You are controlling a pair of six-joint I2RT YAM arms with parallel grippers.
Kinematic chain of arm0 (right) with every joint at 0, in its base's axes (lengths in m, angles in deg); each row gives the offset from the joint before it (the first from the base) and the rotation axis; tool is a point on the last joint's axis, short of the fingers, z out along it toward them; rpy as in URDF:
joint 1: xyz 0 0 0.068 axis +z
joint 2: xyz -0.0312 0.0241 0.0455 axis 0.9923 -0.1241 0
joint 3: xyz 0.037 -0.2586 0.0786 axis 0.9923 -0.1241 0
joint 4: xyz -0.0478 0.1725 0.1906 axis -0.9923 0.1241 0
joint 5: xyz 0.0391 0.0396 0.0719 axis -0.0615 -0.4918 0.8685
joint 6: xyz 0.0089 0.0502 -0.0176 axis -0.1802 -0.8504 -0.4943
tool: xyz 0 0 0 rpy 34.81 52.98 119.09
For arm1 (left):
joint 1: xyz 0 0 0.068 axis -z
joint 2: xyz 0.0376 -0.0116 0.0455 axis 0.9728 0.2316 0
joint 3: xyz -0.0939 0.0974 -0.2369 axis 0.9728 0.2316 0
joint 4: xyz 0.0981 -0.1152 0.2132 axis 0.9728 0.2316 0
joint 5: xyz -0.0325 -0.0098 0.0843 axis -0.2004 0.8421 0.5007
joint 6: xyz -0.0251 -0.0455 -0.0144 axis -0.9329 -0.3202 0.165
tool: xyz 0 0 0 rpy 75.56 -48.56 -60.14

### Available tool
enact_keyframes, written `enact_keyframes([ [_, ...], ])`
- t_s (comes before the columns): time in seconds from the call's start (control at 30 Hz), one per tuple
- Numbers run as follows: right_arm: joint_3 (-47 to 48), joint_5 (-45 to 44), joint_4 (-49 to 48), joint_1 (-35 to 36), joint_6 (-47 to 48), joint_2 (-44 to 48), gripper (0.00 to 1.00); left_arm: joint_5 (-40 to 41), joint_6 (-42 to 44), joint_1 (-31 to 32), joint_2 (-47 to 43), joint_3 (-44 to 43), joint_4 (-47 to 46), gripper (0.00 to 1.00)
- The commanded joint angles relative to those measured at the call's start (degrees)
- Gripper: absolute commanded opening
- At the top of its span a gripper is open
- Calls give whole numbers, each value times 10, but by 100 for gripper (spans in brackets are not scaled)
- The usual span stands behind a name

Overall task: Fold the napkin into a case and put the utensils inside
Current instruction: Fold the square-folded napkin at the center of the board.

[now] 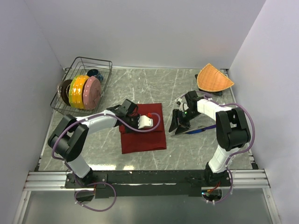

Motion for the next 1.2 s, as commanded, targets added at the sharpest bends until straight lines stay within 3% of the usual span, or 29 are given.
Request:
enact_keyframes([
  [0.0,15,8,4,-4,5,14,55,-12,6,2,-9,-24,0,35],
  [0.27,15,6,4,-4,6,19,55,-4,11,2,16,-30,-5,35],
  [0.5,16,0,5,-5,6,21,55,-31,1,2,-9,-40,18,1],
  [0.9,9,1,0,-5,0,12,54,-85,-69,8,-110,-43,104,1],
  [1.17,13,11,-1,-5,-3,6,53,-91,-112,44,-146,-13,103,1],
])
